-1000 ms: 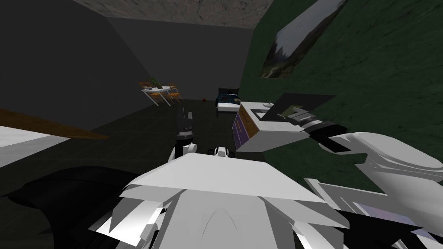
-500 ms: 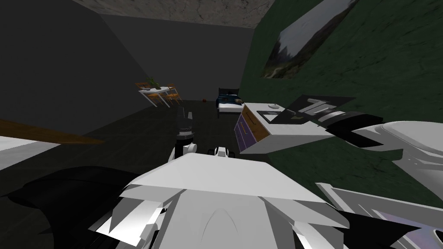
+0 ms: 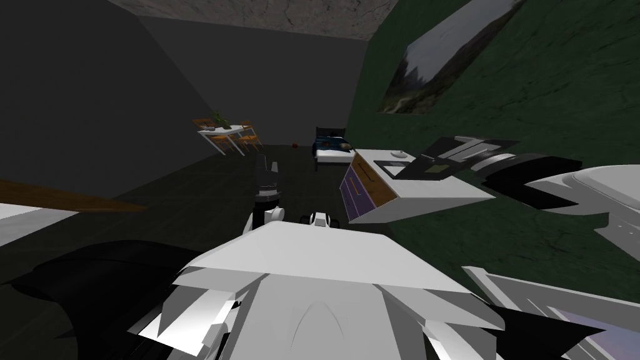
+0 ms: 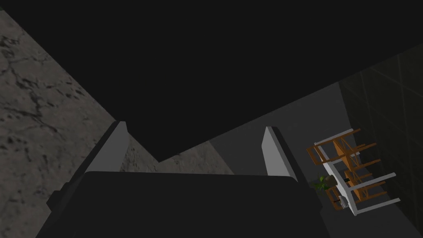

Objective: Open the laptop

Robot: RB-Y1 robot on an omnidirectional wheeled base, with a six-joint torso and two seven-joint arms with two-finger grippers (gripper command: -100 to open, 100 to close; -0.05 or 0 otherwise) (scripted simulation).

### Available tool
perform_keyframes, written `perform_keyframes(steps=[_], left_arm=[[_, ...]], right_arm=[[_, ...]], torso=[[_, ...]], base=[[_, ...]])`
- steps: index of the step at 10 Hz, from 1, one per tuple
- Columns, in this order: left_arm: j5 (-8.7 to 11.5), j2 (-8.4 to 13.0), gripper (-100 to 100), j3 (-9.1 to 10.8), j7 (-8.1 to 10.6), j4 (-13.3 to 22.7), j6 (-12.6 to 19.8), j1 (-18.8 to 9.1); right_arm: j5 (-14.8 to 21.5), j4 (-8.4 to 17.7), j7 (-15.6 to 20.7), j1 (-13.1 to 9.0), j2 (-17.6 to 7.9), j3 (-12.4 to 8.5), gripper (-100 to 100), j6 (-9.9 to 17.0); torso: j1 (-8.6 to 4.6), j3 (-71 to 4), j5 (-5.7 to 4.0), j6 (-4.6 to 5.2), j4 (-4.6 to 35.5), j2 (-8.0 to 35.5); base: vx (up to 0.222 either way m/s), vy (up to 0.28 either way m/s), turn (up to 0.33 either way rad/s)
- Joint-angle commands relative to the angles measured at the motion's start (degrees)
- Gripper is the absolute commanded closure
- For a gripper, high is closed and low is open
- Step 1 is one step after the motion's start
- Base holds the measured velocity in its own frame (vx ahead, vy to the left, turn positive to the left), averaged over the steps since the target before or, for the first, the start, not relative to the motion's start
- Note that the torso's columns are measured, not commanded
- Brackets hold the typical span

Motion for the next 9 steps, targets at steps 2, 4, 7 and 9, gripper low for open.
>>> perform_keyframes(steps=[2,4,7,9], left_arm=[[0.0,0.0,0,0.0,0.0,0.0,0.0,0.0],[0.0,0.0,0,0.0,0.0,0.0,0.0,0.0],[0.0,0.0,0,0.0,0.0,0.0,0.0,0.0],[0.0,0.0,0,0.0,0.0,0.0,0.0,0.0]], right_arm=[[-0.4,0.7,-3.3,1.9,-4.2,-0.3,100,-2.6],[-0.7,1.0,-4.9,2.8,-7.2,-0.5,100,-4.0],[-1.1,1.7,-8.2,4.6,-11.8,-0.8,100,-6.6],[-1.3,2.0,-9.8,5.6,-14.5,-0.9,100,-7.9]], torso=[[0.17,-0.1,0.07,0.04,0.0,-0.1],[0.25,-0.2,0.08,-0.09,-0.1,-0.3],[0.1,-0.1,0.0,-0.1,-0.1,-0.2],[0.17,-0.2,0.02,-0.02,-0.1,-0.3]], base=[[0.075,0.005,-0.107],[0.096,0.014,-0.065],[0.087,0.004,-0.075],[0.107,0.025,-0.089]])
